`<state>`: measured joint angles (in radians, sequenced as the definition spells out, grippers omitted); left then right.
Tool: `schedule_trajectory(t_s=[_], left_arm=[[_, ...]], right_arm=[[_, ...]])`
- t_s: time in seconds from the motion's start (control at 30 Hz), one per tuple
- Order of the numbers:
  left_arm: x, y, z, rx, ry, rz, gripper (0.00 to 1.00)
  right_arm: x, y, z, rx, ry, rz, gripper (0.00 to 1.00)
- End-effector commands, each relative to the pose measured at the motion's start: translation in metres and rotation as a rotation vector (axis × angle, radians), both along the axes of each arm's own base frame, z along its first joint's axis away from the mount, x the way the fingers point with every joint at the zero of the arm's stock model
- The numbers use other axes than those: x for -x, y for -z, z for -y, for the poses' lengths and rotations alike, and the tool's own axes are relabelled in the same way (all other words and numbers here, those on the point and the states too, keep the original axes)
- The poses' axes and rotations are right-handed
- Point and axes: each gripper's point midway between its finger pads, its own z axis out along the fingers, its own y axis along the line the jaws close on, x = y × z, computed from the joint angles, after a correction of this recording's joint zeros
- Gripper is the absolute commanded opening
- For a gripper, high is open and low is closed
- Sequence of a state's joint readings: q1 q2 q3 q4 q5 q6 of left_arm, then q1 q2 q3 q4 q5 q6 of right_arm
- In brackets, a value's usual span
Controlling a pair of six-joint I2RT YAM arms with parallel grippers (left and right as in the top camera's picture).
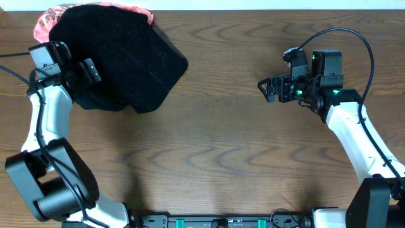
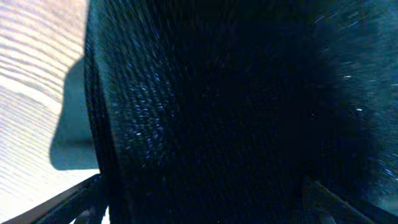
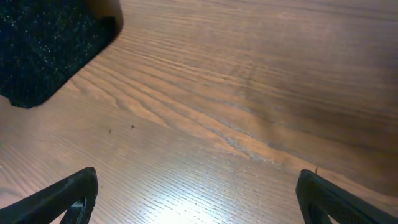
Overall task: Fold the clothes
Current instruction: 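Reach the left gripper to the black knit garment on the pile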
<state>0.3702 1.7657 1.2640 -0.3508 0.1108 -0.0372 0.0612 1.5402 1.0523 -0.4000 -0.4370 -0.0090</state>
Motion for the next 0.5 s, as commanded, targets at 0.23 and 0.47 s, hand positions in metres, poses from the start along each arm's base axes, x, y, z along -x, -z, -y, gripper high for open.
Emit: schedule_trajectory(t_s=[0.23,0.47], left_arm=[[-0.022,0.009,0.014,0.142,-0.005,0.063,0.26],[-0.046,-0.065,0.052,0.332,0.069,0.316,0.06]], right_arm=[[-0.006,-0.002,0.005,0.051,0.016,0.023,0.99],[-0.007,-0.002,0.005,0.05,0.016,0.026,0.99]])
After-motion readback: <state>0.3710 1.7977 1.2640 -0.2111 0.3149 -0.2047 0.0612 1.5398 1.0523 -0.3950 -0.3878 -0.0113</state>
